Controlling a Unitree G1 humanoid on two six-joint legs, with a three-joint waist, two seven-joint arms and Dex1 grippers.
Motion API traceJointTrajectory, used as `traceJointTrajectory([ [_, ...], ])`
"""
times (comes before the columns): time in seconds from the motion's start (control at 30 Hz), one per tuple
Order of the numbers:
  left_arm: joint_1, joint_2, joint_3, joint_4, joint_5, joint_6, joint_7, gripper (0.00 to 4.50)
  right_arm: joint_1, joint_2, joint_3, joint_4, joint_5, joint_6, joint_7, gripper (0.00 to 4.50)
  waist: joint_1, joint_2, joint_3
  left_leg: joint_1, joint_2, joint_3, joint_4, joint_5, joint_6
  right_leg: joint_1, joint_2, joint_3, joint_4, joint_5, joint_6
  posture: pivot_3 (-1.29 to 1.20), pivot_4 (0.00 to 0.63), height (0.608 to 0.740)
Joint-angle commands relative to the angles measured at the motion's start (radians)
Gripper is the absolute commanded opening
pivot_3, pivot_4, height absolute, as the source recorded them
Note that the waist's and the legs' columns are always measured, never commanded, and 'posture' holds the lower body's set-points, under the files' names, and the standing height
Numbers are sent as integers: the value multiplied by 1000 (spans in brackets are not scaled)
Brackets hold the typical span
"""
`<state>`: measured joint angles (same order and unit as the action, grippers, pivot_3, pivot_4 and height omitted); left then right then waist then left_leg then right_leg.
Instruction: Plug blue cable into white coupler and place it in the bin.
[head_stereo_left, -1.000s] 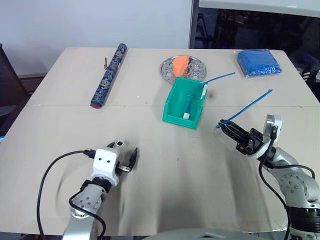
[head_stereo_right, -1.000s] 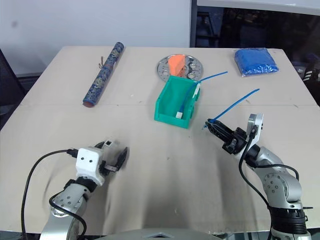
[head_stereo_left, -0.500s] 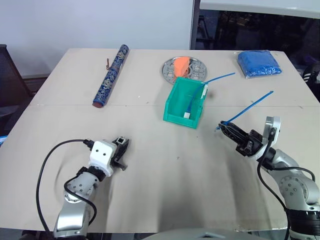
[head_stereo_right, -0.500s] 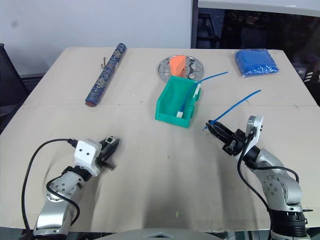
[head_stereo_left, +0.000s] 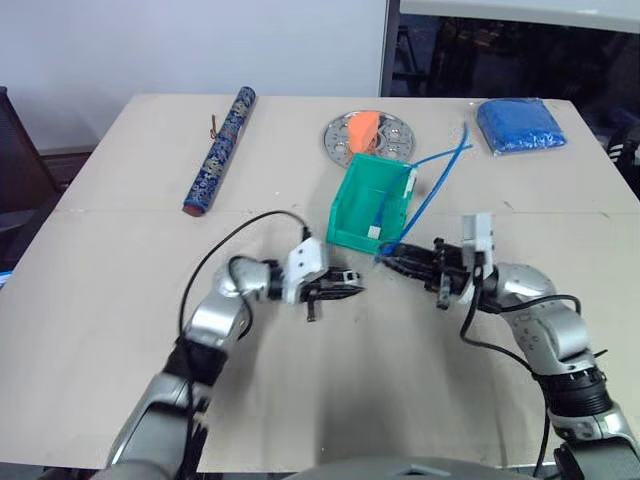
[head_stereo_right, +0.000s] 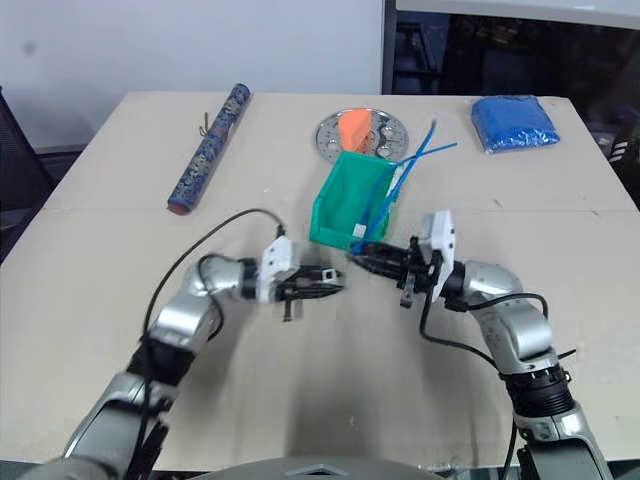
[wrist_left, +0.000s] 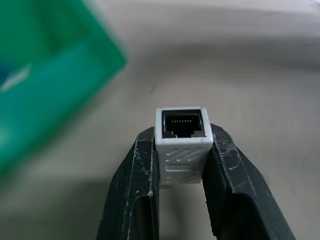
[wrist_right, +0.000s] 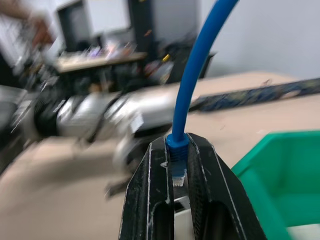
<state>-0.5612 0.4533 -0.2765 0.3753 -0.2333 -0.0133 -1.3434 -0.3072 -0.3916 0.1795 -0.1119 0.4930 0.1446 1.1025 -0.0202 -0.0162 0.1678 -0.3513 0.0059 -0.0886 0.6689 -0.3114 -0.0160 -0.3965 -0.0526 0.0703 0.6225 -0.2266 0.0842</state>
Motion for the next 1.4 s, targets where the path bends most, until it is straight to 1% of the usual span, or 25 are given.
traceJointTrajectory([
  [0.03,-85,-28,-42,159,43,-106,-117,569,-49,23,26,83,-63,-125,61,0,-5,0,0,-1,0,0,0,0,0,-1,0,0,-1,0,0,0,150,740],
  [0.1,-121,-44,-62,229,62,-149,-167,569,-74,44,44,149,-113,-187,60,0,-16,0,0,-3,0,0,0,1,-1,-3,0,0,0,0,0,0,150,740],
  [0.17,-146,-58,-68,281,72,-179,-204,569,-90,59,48,191,-128,-218,68,0,-20,0,0,-7,0,0,0,2,-3,-7,0,0,1,0,0,0,150,740],
  [0.37,-211,-103,-54,401,105,-246,-220,569,-79,46,66,272,-191,-274,96,0,-17,-1,0,-9,-1,-1,2,1,-2,-8,-1,-1,2,0,0,0,150,740],
  [0.5,-222,-113,-44,439,118,-276,-228,569,-68,44,60,287,-190,-285,100,0,-16,-1,-1,-8,-1,-1,3,0,0,-8,-1,-1,3,0,0,0,150,740],
  [0.83,-204,-106,-41,448,126,-300,-248,569,-56,37,32,271,-161,-254,85,0,-16,-2,-1,-8,-1,-2,4,0,0,-8,-1,-1,4,0,0,0,150,740],
  [1.17,-207,-110,-30,462,132,-301,-239,569,-34,21,39,247,-165,-221,85,0,-18,-2,-2,-8,-1,-2,4,0,0,-8,-1,-1,5,0,0,0,150,740],
  [1.3,-204,-123,-23,454,122,-282,-235,569,-30,14,61,243,-204,-198,59,0,-18,-2,-2,-8,-1,-2,4,0,0,-8,-1,-1,5,0,0,0,150,740],
  [1.4,-196,-133,-20,441,120,-266,-233,569,-27,15,98,249,-259,-151,14,0,-18,-2,-3,-8,-1,-2,4,0,0,-8,-1,-1,5,0,0,0,150,740],
])
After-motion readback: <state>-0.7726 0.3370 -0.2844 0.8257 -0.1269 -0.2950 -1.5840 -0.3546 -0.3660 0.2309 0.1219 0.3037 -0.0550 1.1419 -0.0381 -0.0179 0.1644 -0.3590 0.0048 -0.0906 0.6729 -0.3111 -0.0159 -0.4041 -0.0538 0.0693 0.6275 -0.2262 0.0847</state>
